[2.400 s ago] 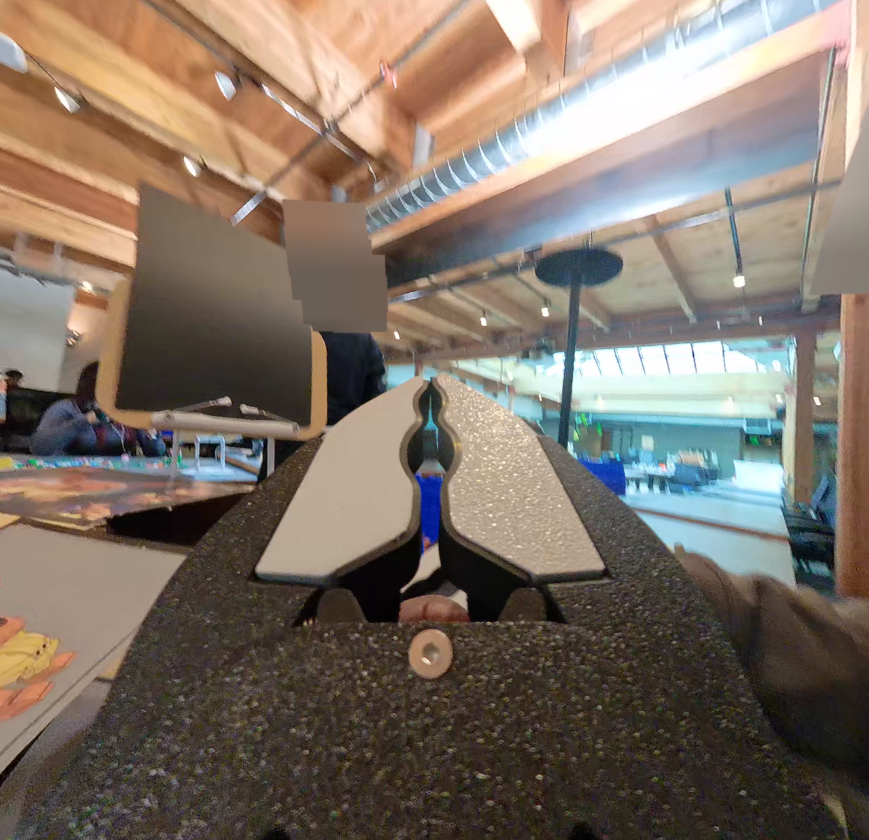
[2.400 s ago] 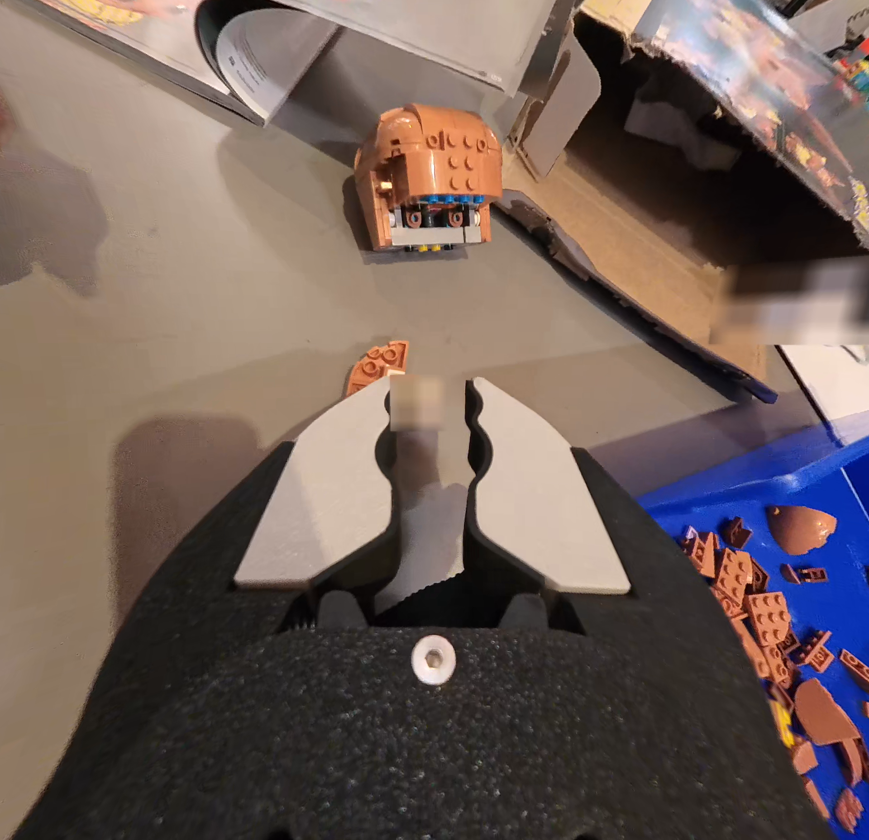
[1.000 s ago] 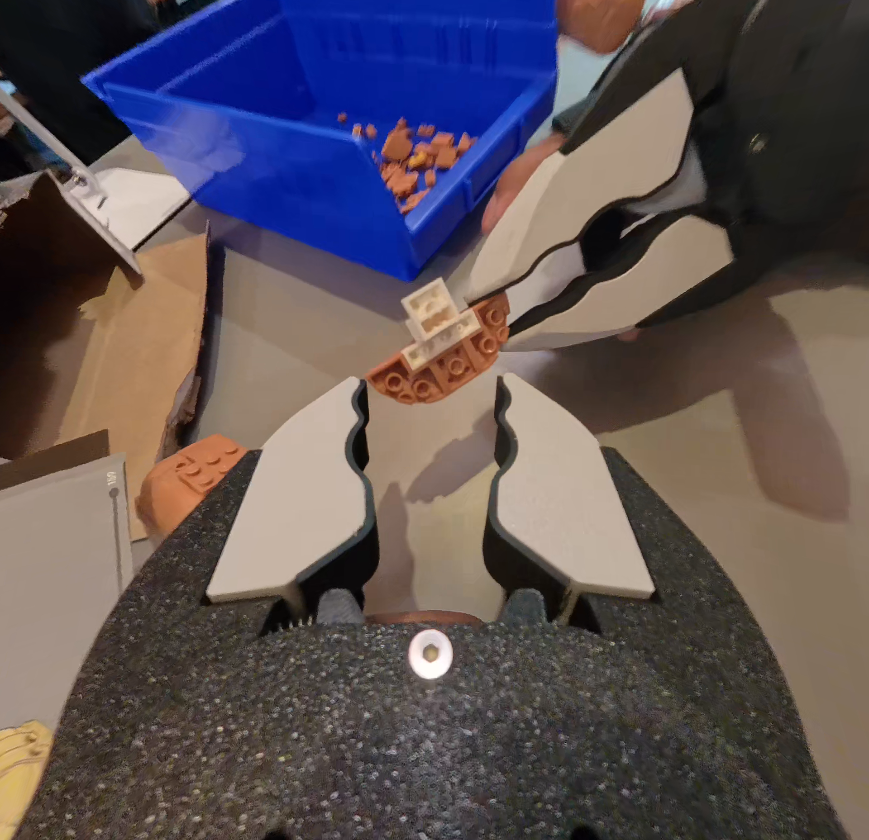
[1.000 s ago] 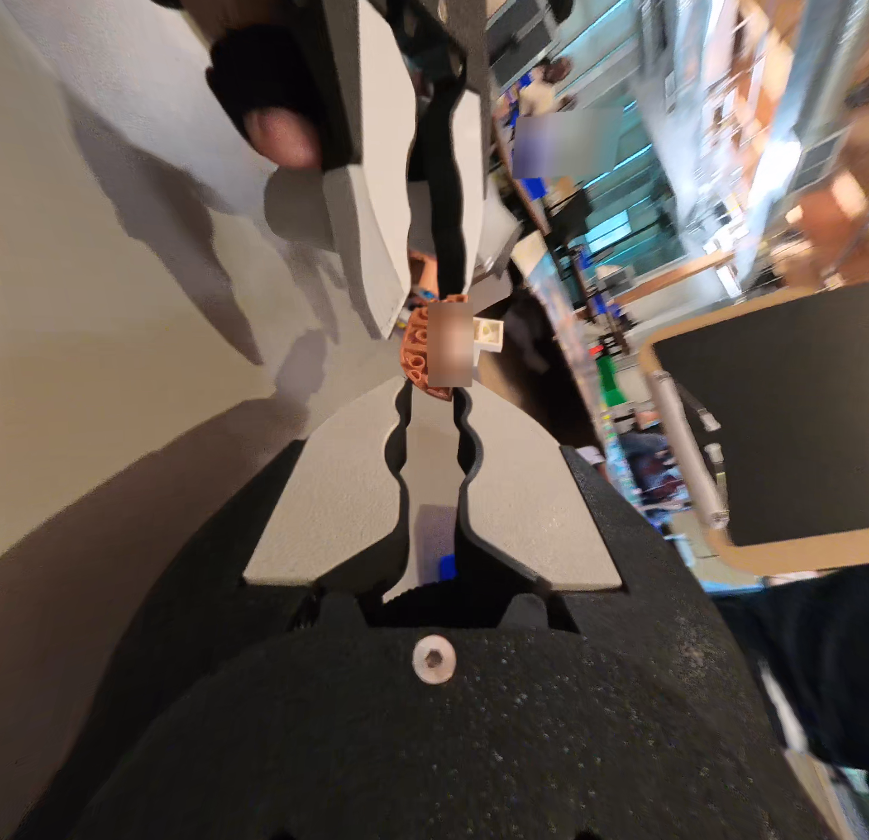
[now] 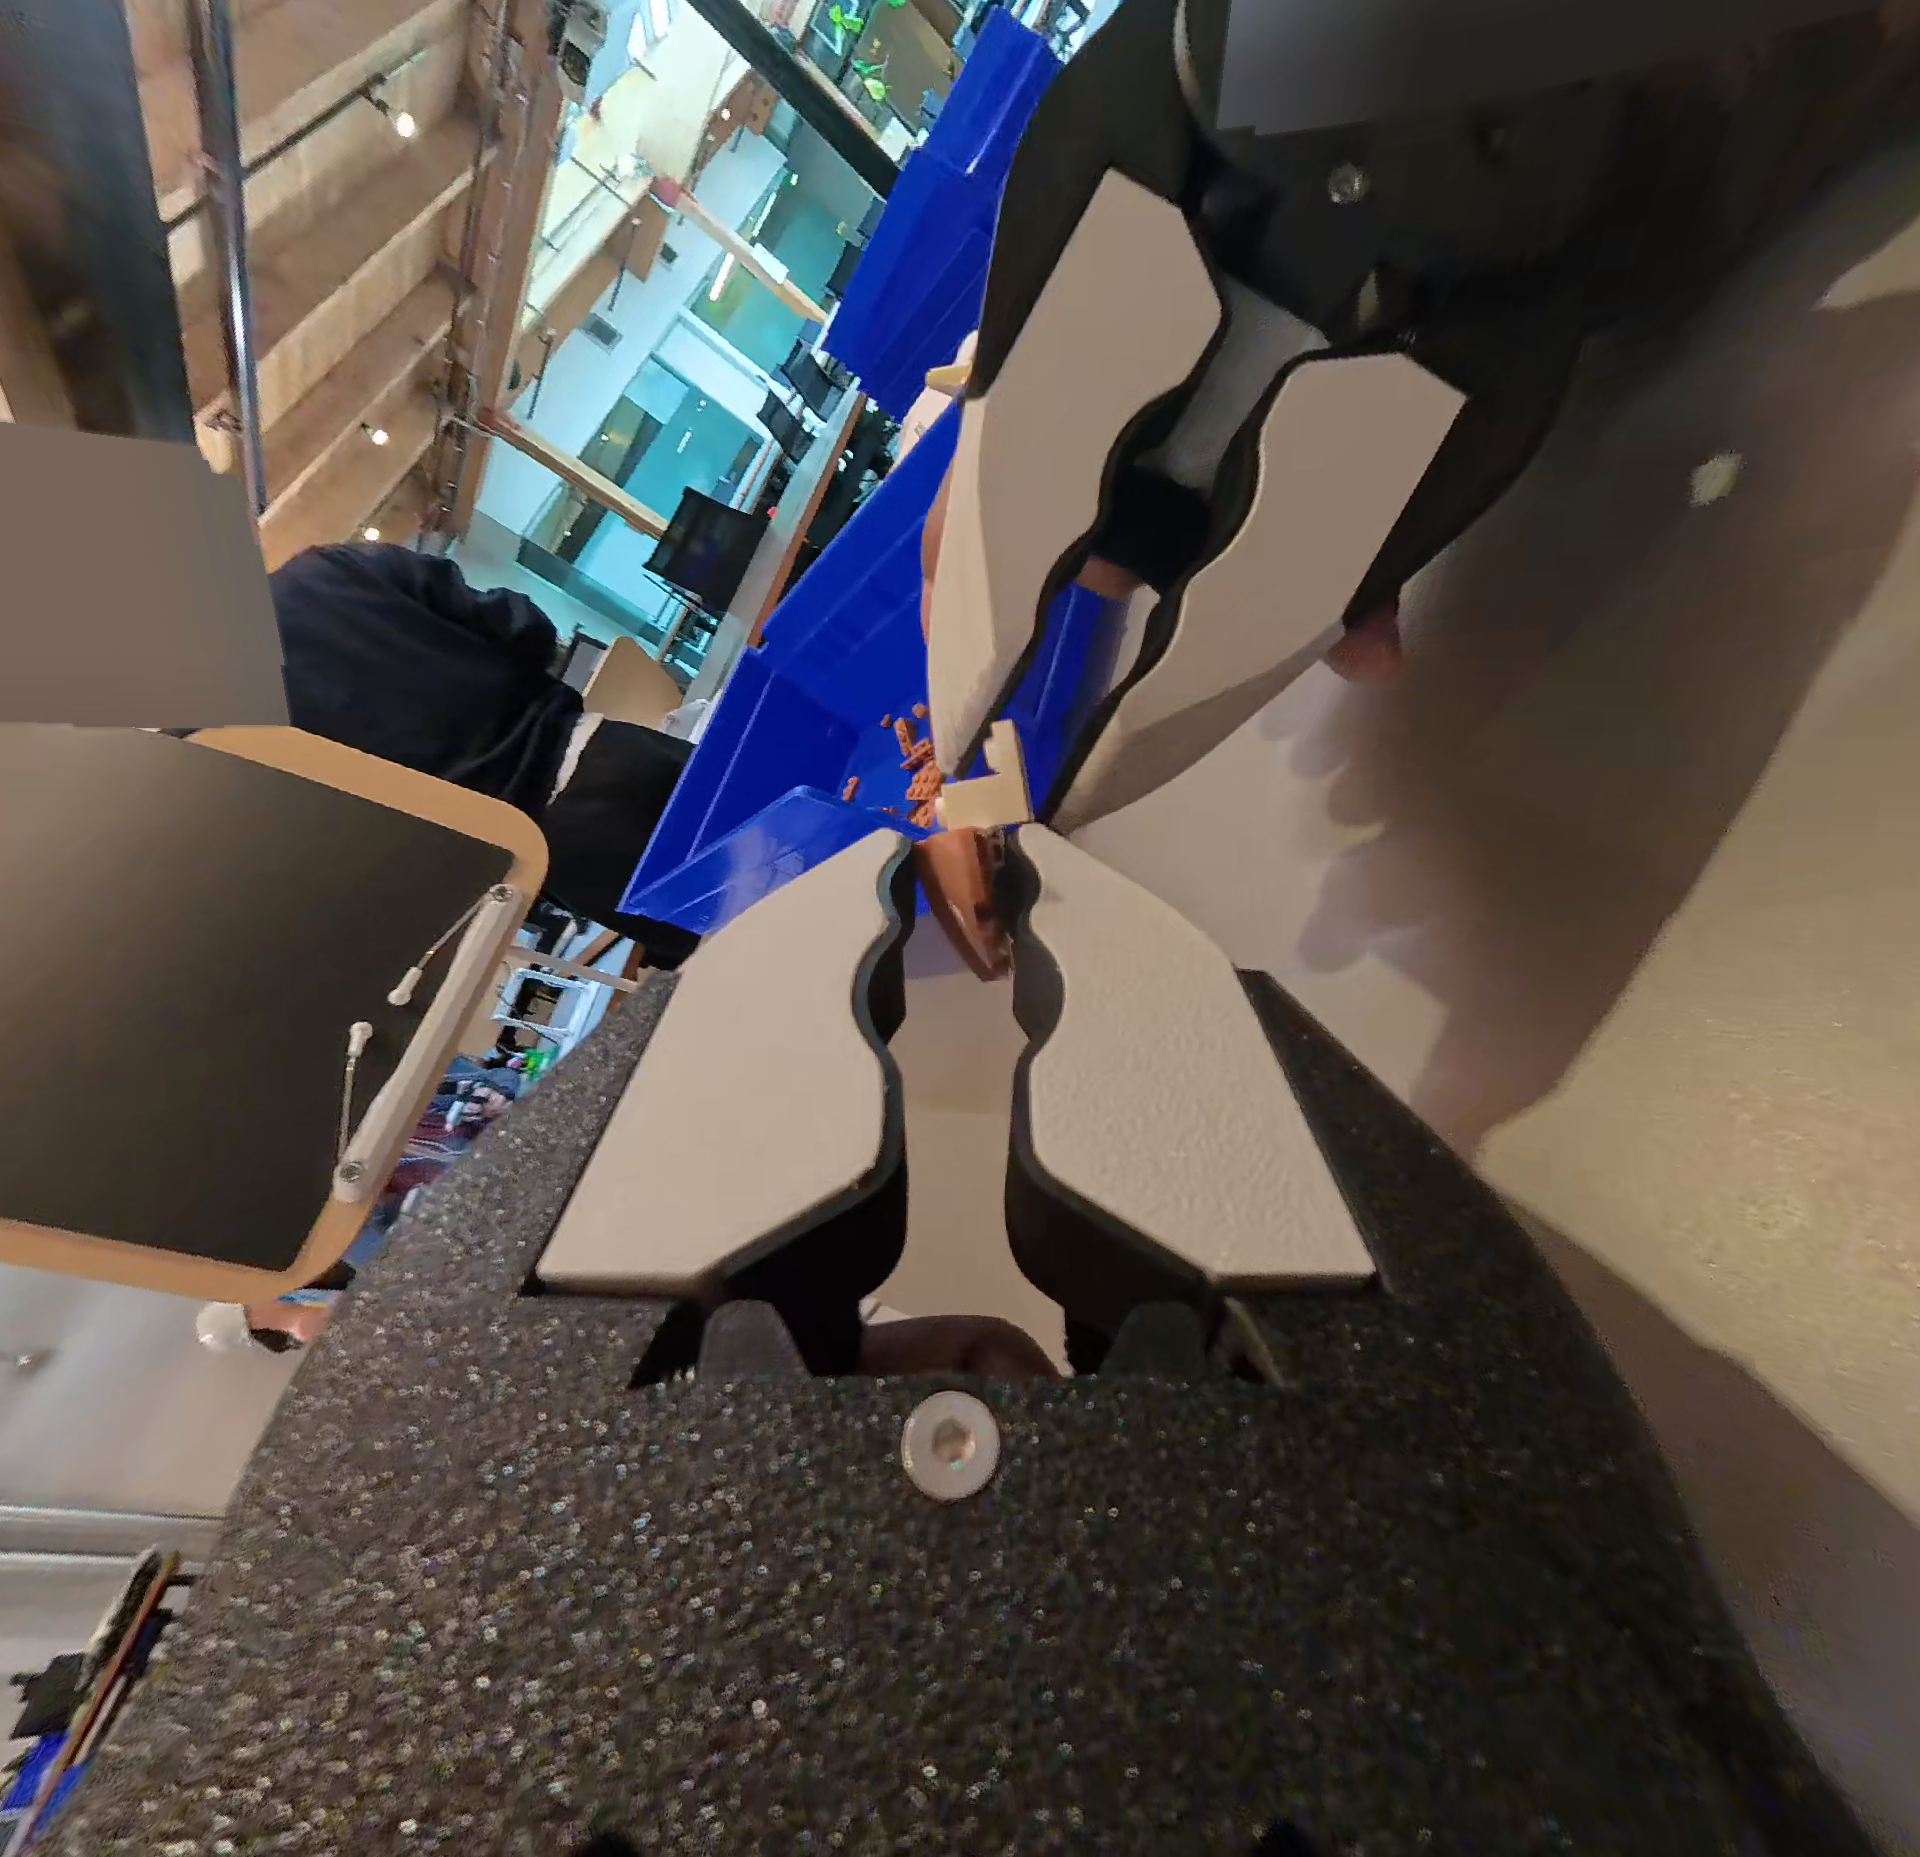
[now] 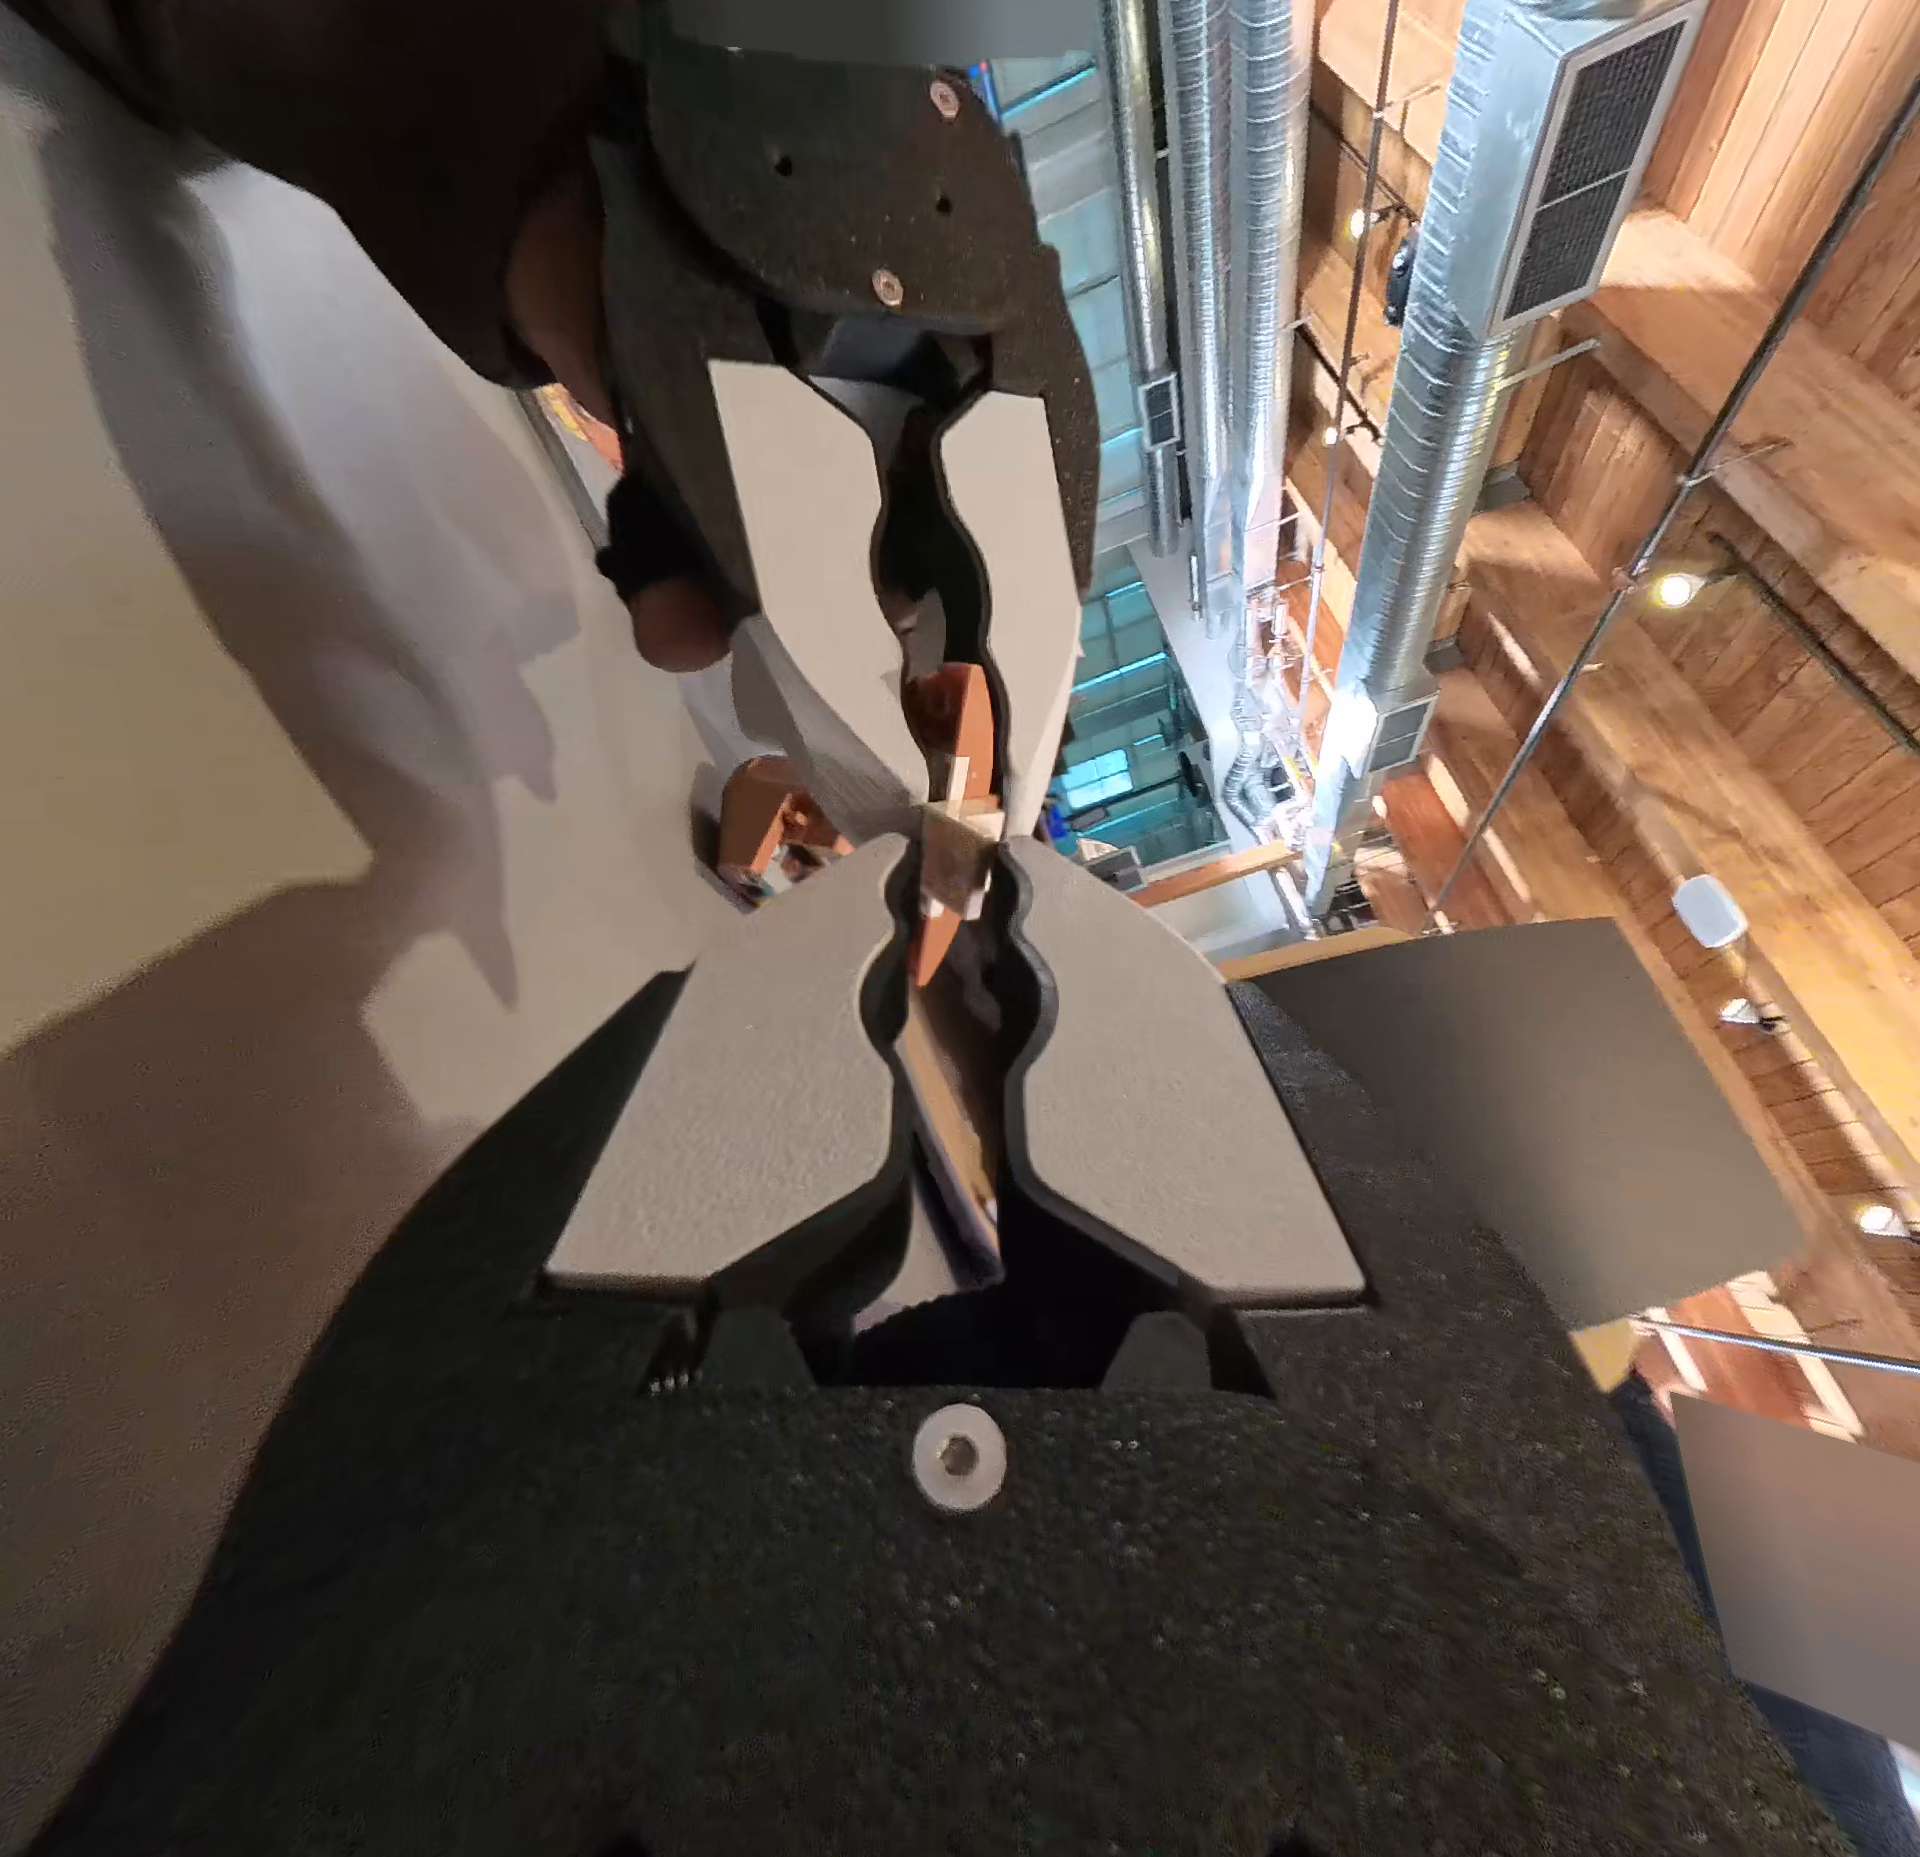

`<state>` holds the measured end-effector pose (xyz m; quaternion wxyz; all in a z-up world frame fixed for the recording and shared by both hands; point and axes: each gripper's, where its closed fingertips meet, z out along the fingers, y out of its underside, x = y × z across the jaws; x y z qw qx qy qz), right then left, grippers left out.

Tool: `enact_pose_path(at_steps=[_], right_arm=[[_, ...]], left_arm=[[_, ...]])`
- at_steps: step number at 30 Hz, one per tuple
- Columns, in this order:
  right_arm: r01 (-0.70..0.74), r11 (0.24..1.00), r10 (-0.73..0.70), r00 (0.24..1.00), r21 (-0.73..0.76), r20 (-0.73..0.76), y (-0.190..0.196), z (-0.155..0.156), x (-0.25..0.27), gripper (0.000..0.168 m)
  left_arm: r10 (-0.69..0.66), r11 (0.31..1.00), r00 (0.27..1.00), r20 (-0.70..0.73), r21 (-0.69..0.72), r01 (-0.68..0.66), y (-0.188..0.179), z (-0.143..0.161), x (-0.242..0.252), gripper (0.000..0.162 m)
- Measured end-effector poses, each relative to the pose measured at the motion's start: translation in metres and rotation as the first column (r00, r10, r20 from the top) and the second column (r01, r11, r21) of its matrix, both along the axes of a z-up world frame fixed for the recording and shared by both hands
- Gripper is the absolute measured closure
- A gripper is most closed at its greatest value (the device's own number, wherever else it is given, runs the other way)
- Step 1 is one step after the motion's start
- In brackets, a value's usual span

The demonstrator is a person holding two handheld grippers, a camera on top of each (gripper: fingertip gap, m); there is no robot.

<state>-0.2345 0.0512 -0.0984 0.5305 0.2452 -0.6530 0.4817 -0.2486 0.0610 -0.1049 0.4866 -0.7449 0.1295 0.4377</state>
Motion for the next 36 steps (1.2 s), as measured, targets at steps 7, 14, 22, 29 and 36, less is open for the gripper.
enact_pose_path(at_steps=[7, 14, 22, 29, 36], right_arm=[[0.027, 0.998, -0.035, 0.986, -0.052, -0.161, 0.005, 0.014, 0.008, 0.162], [-0.005, 0.998, -0.001, 0.996, -0.063, -0.088, 0.007, 0.011, 0.009, 0.162], [-0.055, 0.995, 0.069, 0.982, -0.082, 0.179, 0.005, 0.003, 0.006, 0.162], [-0.121, 0.965, 0.244, 0.736, -0.232, 0.631, 0.004, 0.003, 0.002, 0.162], [-0.110, 0.926, 0.366, 0.486, -0.361, 0.793, 0.007, 0.007, -0.002, 0.162]], left_arm=[[-0.018, 0.996, 1.000, -0.016, 0.088, 0.019, -0.001, 0.014, 0.005, 0.143], [-0.036, 0.997, 0.996, -0.081, 0.065, 0.041, 0.003, 0.014, 0.012, 0.149], [-0.051, 0.997, 0.992, 0.115, 0.070, 0.043, 0.001, 0.004, 0.009, 0.149], [-0.127, 0.985, 0.935, 0.332, 0.153, 0.079, 0.000, -0.001, 0.010, 0.147], [-0.144, 0.978, 0.907, 0.396, 0.197, 0.069, 0.000, 0.000, 0.008, 0.144]])
